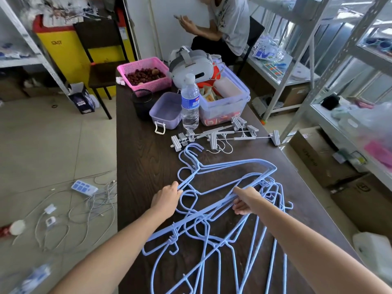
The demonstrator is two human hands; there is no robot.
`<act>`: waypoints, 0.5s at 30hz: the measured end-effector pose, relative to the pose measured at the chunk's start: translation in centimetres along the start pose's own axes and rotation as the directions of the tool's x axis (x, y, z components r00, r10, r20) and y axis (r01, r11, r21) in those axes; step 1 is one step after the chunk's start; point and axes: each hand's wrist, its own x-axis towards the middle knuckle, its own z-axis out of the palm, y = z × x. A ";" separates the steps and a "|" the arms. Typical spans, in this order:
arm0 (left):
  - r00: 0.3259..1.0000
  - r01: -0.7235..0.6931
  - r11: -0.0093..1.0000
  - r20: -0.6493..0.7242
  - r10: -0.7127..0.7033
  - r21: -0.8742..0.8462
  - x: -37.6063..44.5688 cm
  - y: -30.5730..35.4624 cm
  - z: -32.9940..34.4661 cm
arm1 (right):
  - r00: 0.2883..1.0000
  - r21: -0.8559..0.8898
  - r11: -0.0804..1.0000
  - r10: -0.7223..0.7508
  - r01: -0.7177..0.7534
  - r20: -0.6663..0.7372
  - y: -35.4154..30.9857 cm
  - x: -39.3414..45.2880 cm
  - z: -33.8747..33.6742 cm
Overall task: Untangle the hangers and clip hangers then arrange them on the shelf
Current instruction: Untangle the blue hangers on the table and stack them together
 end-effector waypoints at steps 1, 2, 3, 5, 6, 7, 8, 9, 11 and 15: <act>1.000 -0.006 1.000 -0.003 0.006 0.009 -0.2 0.0 -0.1 | 1.000 0.003 1.000 0.002 -0.002 0.005 0.0 -0.2 0.0; 1.000 -0.011 1.000 -0.006 0.011 0.008 -0.3 0.1 -0.2 | 1.000 0.020 1.000 0.005 -0.005 0.016 0.0 -0.4 -0.1; 1.000 -0.012 1.000 -0.011 0.012 -0.004 -0.5 0.1 -0.4 | 0.999 0.056 0.998 0.013 -0.015 0.036 0.1 -0.6 -0.1; 1.000 -0.010 0.999 -0.019 0.009 -0.042 -0.8 0.1 -0.7 | 0.995 0.170 0.984 0.032 -0.048 0.095 0.3 -1.2 -0.1; 1.000 -0.013 0.998 -0.022 0.012 -0.058 -1.0 0.0 -0.8 | 0.992 0.223 0.973 0.030 -0.056 0.120 0.4 -1.5 0.0; 1.000 -0.021 0.997 -0.025 0.019 -0.069 -1.3 -0.1 -0.9 | 0.991 0.274 0.960 0.015 -0.052 0.136 0.5 -1.8 0.0; 0.999 -0.031 0.997 -0.030 0.029 -0.077 -1.6 -0.1 -1.0 | 0.989 0.329 0.944 -0.010 -0.038 0.145 0.7 -2.1 0.0; 0.999 -0.039 0.996 -0.036 0.036 -0.085 -2.0 -0.2 -1.2 | 0.989 0.383 0.924 -0.033 -0.025 0.144 0.9 -2.3 0.1; 0.998 -0.051 0.994 -0.047 0.046 -0.101 -3.0 -0.3 -1.3 | 0.992 0.447 0.894 -0.072 0.017 0.106 1.4 -2.7 0.3; 0.996 -0.060 0.991 -0.068 0.053 -0.117 -4.9 0.1 -1.3 | 0.990 0.485 0.866 -0.142 0.120 0.010 2.4 -4.0 0.4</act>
